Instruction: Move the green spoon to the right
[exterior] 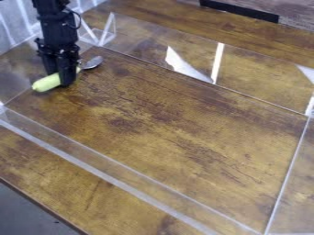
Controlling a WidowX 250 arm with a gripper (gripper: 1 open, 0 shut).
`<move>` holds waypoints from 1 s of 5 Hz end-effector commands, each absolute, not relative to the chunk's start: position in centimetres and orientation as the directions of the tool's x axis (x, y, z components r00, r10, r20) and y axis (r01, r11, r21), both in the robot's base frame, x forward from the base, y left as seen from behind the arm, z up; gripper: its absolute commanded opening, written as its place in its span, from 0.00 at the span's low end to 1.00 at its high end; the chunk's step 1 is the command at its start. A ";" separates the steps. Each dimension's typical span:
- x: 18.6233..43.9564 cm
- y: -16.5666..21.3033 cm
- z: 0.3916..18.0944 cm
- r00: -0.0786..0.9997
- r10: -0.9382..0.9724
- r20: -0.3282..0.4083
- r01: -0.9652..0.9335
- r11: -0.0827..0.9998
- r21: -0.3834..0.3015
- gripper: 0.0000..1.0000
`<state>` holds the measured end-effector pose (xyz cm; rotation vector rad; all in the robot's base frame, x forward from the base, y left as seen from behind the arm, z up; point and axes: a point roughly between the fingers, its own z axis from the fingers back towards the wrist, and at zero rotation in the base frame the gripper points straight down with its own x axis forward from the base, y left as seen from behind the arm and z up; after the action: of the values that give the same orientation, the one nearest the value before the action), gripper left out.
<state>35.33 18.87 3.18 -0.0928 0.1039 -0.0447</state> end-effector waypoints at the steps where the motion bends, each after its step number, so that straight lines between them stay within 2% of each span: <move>1: 35.2 20.7 5.2 0.998 -0.024 -0.057 0.019 0.996 -0.083 0.00; 5: 34.3 21.1 4.9 0.995 -0.050 -0.084 0.037 0.987 -0.154 0.00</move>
<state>34.84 18.58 3.07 -0.1833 0.1384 -0.0972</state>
